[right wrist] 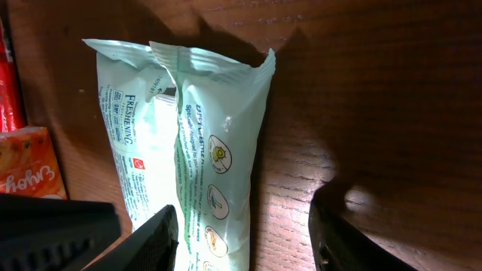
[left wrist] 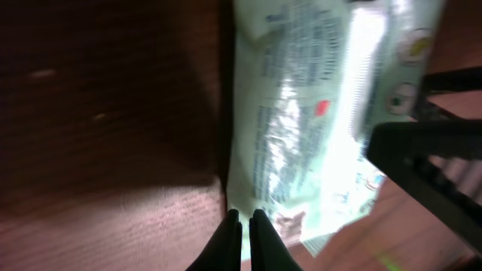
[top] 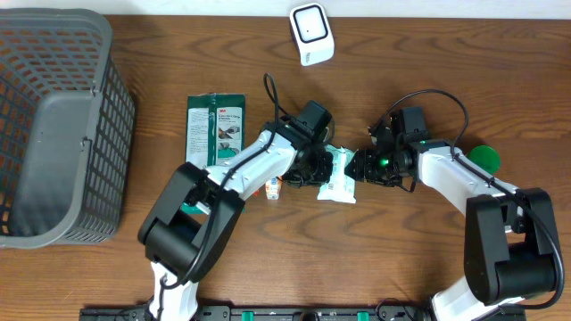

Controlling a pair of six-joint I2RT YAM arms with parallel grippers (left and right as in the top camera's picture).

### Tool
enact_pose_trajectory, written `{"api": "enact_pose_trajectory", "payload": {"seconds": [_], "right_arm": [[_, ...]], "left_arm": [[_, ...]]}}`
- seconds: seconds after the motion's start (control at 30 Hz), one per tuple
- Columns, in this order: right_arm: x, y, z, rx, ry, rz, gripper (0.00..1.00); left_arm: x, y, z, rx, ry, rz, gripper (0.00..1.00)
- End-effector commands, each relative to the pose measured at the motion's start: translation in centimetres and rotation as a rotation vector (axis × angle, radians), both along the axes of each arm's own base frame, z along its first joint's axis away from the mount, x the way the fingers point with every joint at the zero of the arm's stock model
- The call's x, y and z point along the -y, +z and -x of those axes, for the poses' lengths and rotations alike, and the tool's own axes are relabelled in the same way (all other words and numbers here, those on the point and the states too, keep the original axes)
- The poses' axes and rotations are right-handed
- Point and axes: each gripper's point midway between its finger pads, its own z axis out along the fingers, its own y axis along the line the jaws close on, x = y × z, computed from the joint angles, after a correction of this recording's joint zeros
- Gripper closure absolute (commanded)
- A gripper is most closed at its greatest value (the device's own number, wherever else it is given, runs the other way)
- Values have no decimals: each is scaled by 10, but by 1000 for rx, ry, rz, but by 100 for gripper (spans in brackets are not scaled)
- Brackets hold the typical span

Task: Scan the item barcode

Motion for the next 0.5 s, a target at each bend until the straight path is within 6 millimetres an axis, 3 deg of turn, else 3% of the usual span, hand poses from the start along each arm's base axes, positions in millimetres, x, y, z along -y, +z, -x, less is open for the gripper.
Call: {"api": "enact_pose_trajectory", "payload": {"seconds": [0.0,0.23,0.33,0.47], "right_arm": [[2,-17,17,-61,-4,33,48],[2,-17,17,-77,-34,29,48],[2,-17,18,-79,-34,29,48],[2,-18,18,-79,-34,29,49]], "left_arm": [[3,-15,1,-42,19,-15,92],[-3,-25,-2,-23,9,-55,92],[-5,-11,-13,19,5,-33,92],[-8,23,-32,91,40,19,92]]}}
